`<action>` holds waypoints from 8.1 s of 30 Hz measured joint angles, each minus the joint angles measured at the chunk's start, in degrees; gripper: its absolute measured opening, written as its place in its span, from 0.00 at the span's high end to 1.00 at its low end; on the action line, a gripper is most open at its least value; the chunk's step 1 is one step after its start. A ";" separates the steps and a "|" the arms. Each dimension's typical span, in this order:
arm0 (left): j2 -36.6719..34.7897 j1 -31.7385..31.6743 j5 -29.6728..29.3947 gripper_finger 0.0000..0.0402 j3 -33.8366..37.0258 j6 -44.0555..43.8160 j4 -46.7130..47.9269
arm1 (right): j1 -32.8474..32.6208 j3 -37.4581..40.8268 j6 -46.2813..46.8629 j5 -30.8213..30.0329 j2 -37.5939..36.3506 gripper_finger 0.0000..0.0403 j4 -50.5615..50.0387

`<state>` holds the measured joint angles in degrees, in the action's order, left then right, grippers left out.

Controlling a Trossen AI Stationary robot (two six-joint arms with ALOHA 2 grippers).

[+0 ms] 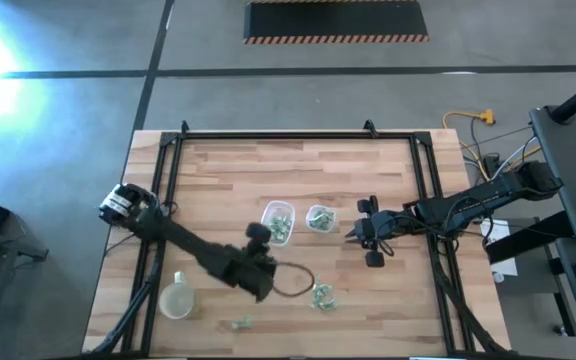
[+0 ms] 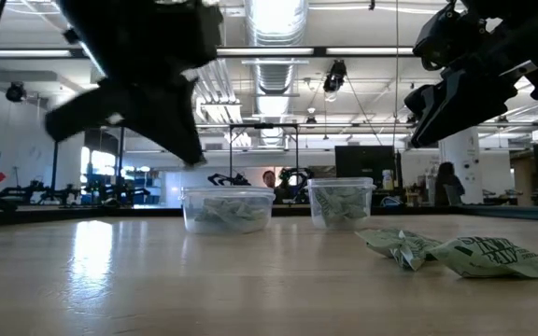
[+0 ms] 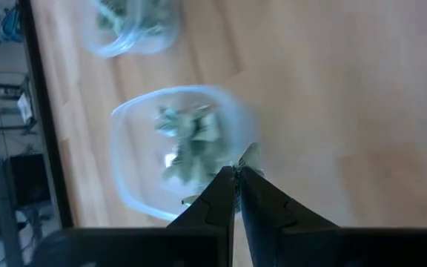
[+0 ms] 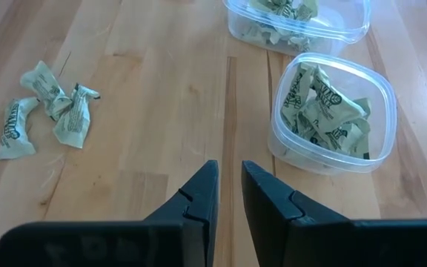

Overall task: Pick and place items into bin
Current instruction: Put the white stevia packet into the left transparent bin, then put the white stevia packet into the right transparent bin

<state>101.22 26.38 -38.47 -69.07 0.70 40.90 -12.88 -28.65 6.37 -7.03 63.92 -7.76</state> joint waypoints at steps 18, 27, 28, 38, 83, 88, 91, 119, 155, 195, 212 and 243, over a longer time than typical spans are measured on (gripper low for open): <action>-0.41 -17.39 6.26 0.99 2.09 11.83 -13.53 | 0.00 0.60 -0.76 0.00 -0.02 0.87 -0.01; -0.32 -19.31 6.95 0.99 2.69 10.19 -13.47 | 0.00 0.84 -0.56 -0.02 -0.02 0.87 0.06; -0.32 -19.31 6.99 0.99 2.68 10.17 -13.54 | -0.01 0.86 -0.58 0.00 -0.02 0.87 0.12; -0.25 -19.27 6.86 0.89 2.90 9.73 -15.29 | 0.02 0.96 -0.76 -0.03 -0.02 0.87 2.41; -11.77 -1.61 6.43 0.73 2.84 5.47 -9.34 | -17.74 5.50 -6.47 12.02 17.14 0.87 39.45; -12.66 -1.41 4.26 0.73 3.33 2.35 -5.73 | -18.50 1.22 -8.06 11.95 26.01 0.87 42.05; -14.74 -1.34 2.90 0.73 6.11 3.07 -9.49 | -18.47 -2.09 -8.27 11.80 30.48 0.87 41.63; -51.25 -1.34 10.94 0.73 46.85 16.23 -66.85 | -18.34 -10.61 -6.59 9.90 38.64 0.87 34.31; -50.26 -1.36 10.98 0.73 46.83 16.51 -67.44 | -18.08 -10.96 -3.40 6.97 39.06 0.80 27.64; -46.97 -1.65 11.02 0.73 46.46 16.75 -71.43 | -7.14 -16.11 -15.40 -34.69 12.17 0.98 0.82; -47.01 -1.65 11.00 0.73 46.50 18.15 -71.91 | 4.54 -16.05 -16.90 -21.37 25.27 0.98 1.22; -47.03 -1.67 10.98 0.73 46.92 18.19 -71.88 | 5.68 -15.84 -12.00 -13.48 26.29 0.93 2.16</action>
<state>54.19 24.71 -27.49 -22.15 18.90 -30.98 -7.20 -44.50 -5.63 -20.51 90.21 -5.60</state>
